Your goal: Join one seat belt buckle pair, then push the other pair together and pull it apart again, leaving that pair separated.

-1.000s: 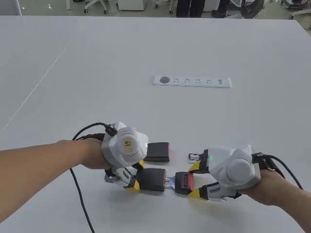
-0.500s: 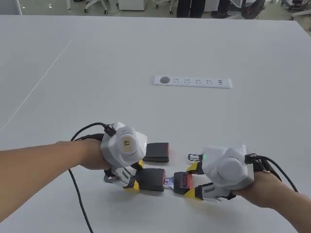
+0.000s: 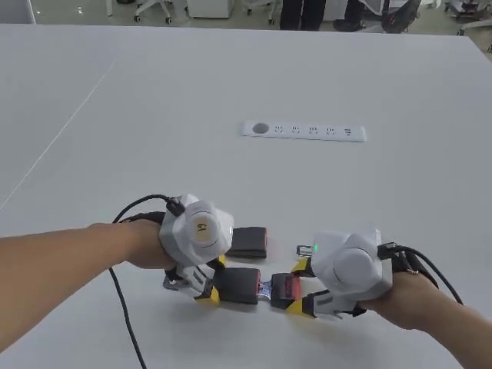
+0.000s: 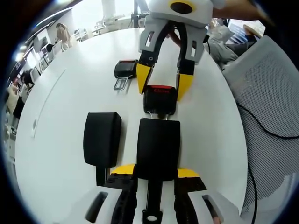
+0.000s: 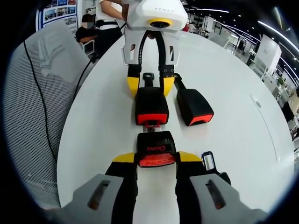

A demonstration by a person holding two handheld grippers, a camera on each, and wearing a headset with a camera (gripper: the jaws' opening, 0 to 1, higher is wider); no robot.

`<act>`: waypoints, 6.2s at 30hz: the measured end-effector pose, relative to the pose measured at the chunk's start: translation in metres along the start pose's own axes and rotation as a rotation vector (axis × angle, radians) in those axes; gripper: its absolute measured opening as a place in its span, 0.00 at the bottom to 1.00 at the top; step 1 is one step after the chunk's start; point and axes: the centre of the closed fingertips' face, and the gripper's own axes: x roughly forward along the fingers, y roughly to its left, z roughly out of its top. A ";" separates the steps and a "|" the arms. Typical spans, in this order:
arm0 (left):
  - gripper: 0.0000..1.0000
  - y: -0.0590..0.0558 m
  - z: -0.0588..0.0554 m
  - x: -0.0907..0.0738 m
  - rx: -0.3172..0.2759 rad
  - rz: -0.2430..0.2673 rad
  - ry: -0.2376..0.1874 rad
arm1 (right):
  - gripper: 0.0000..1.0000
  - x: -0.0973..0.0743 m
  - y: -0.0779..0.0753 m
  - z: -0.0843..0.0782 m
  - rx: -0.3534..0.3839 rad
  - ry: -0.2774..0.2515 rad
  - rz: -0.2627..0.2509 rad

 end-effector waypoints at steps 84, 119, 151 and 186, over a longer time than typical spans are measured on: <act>0.54 0.045 0.008 -0.050 -0.134 0.164 -0.144 | 0.48 -0.072 -0.040 -0.030 0.235 -0.086 -0.191; 0.35 0.074 0.014 -0.005 0.004 0.052 -0.022 | 0.37 -0.050 -0.078 -0.062 0.118 -0.018 -0.155; 0.30 0.080 0.009 0.002 0.009 0.014 0.006 | 0.31 -0.043 -0.082 -0.058 0.038 -0.024 -0.126; 0.30 0.076 0.011 0.002 -0.002 0.012 0.028 | 0.31 -0.022 -0.084 -0.033 0.023 -0.030 -0.119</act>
